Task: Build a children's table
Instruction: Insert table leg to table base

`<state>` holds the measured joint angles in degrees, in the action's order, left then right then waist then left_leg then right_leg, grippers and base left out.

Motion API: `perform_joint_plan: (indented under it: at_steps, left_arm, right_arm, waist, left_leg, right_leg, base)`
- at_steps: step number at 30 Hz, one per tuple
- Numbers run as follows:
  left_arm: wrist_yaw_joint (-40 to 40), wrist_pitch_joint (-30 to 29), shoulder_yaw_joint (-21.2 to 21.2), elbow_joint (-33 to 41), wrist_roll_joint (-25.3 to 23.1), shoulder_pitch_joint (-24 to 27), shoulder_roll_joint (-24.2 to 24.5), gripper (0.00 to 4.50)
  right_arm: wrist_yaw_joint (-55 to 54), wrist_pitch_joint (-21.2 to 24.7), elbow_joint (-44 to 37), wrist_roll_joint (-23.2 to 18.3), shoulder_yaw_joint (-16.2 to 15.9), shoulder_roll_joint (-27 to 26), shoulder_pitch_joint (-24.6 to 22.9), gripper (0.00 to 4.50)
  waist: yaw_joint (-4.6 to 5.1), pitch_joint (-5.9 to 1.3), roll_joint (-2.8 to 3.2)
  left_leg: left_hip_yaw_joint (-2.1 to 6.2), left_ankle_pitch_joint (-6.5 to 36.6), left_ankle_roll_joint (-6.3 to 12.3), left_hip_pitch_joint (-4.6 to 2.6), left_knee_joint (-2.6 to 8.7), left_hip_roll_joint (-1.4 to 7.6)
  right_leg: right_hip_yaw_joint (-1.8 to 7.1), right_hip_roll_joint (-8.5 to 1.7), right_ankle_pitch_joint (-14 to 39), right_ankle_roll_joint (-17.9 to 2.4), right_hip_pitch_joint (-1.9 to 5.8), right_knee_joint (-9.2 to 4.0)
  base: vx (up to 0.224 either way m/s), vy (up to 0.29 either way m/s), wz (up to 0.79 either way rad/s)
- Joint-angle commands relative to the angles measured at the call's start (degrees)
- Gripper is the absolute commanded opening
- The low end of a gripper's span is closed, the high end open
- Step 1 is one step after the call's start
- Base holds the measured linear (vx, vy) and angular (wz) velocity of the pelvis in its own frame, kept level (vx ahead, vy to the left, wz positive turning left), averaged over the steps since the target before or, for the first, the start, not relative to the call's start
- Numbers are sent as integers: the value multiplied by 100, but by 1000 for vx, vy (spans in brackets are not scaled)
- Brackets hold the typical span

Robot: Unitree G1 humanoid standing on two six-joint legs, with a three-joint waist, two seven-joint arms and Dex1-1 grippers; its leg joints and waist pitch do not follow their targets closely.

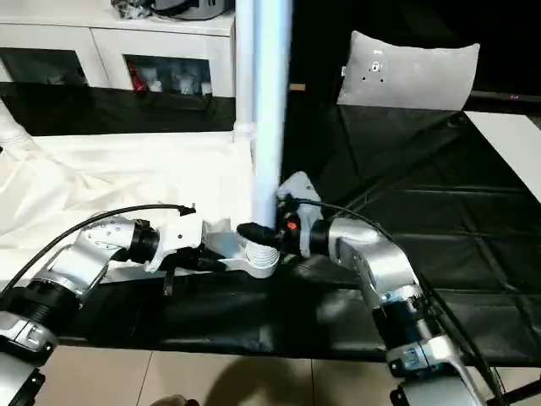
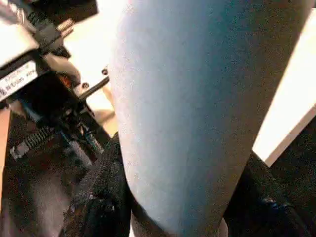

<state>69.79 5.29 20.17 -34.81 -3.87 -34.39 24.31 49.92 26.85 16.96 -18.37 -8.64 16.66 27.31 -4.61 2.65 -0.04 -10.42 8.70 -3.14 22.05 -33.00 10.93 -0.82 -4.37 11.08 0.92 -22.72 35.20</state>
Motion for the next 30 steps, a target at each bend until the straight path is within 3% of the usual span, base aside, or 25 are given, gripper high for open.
perform_joint_plan:
  at_steps: [1,5,9,12,13,14,17,25,30]
  left_arm:
    - [11,-9,18,-85,-58,-4,15,0]
    - [-132,-197,-161,-112,147,0,-68,0]
    - [-145,-152,-153,-191,94,-16,-53,0]
    - [-109,-77,-75,-167,23,-3,-13,0]
    - [-109,-77,-75,-167,23,-3,-13,0]
    - [-52,-41,-22,-138,5,6,9,0]
    - [84,94,101,-81,-62,14,67,0]
    - [296,265,252,-82,-152,-188,50,0]
    - [315,510,247,-588,-140,-706,-199,0]
  right_arm:
    - [-167,67,267,94,48,53,-269,191]
    - [-304,-352,51,176,131,15,-725,191]
    - [-390,-635,-104,449,-55,98,-977,191]
    - [-388,-788,-120,767,-335,258,-1019,191]
    - [-388,-788,-120,767,-335,258,-1019,191]
    - [-307,-864,-89,986,-572,385,-990,191]
    - [-113,-932,83,1167,-839,479,-880,191]
    - [428,-901,188,1201,-1308,581,-818,191]
    - [473,-980,226,1154,-1281,493,-938,191]
  waist:
    - [-2,-335,56]
    - [-42,-339,103]
    - [-31,-330,114]
    - [-21,-329,127]
    - [-23,-333,131]
    - [-24,-332,135]
    - [-16,-329,139]
    - [-12,-353,105]
    - [-27,-365,137]
  left_leg:
    - [62,2049,-284,-170,419,188]
    - [68,2086,-314,-167,426,182]
    - [74,2206,-286,-162,434,169]
    - [84,2306,-286,-173,439,172]
    - [85,2286,-278,-165,438,174]
    - [88,2274,-282,-164,444,179]
    - [87,2345,-295,-165,445,179]
    - [80,2276,-228,-161,442,185]
    - [71,2276,-257,-179,443,176]
  right_leg:
    - [141,-300,1472,-1144,132,-468]
    - [136,-292,1257,-1170,140,-451]
    - [133,-288,1537,-1077,137,-492]
    - [140,-297,1849,-1000,123,-517]
    - [143,-297,1854,-977,125,-520]
    - [139,-288,1841,-957,119,-519]
    - [144,-286,1805,-980,108,-511]
    - [144,-282,1466,-1054,138,-492]
    - [135,-265,1299,-1085,136,-495]
  base:
    - [0,0,0]
    - [0,0,0]
    - [0,0,0]
    - [0,0,0]
    - [0,0,0]
    - [0,0,0]
    - [0,0,0]
    - [0,0,0]
    - [0,0,0]
